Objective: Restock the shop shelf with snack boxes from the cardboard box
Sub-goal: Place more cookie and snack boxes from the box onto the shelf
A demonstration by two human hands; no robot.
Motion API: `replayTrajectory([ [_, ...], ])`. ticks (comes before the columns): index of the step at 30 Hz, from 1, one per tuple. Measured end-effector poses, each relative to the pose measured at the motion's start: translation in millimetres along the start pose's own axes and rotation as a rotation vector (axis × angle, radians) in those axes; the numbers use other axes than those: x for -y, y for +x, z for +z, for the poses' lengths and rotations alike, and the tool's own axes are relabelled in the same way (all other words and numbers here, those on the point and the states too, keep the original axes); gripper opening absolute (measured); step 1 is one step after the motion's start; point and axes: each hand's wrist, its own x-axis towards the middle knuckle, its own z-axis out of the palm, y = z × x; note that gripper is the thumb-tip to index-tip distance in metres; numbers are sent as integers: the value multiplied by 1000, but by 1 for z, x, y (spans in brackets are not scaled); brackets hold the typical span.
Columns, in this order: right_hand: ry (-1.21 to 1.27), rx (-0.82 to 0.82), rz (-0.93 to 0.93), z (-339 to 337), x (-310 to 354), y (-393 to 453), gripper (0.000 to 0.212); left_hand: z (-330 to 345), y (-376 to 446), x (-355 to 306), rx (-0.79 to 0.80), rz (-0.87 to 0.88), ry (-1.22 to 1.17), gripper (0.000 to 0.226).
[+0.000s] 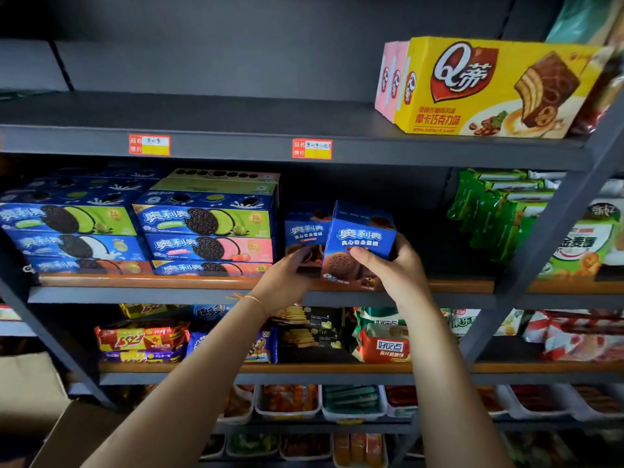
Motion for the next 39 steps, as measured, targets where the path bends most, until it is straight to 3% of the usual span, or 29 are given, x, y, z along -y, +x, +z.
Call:
replayTrajectory([
  [8,-118,18,-93,20,-4,29,68,-5,-7,6,72,39,-286,81],
  [11,-138,49,-113,28,-9,33,70,-5,-11,15,-19,108,-278,81],
  [14,-179,71,-138,36,-11,39,76,-2,-21,16,-230,226,-81,68],
  [17,-208,103,-138,42,-12,45,81,-2,-34,16,-623,402,239,48],
  [20,-265,133,-153,48,-13,48,84,-13,-30,18,-919,525,527,57],
  [23,-345,154,-142,56,-15,50,91,-36,-16,18,-868,449,759,82],
  [26,-401,212,-88,61,-16,52,93,-53,-7,19,-758,333,844,100],
  [33,-471,224,-123,71,-20,48,70,-55,-5,22,-748,266,904,97],
  [37,-586,-4,-227,78,-16,24,91,-56,-6,20,-763,319,840,83],
  [39,-537,-191,-413,82,-10,3,76,-57,-13,19,-813,390,747,72],
])
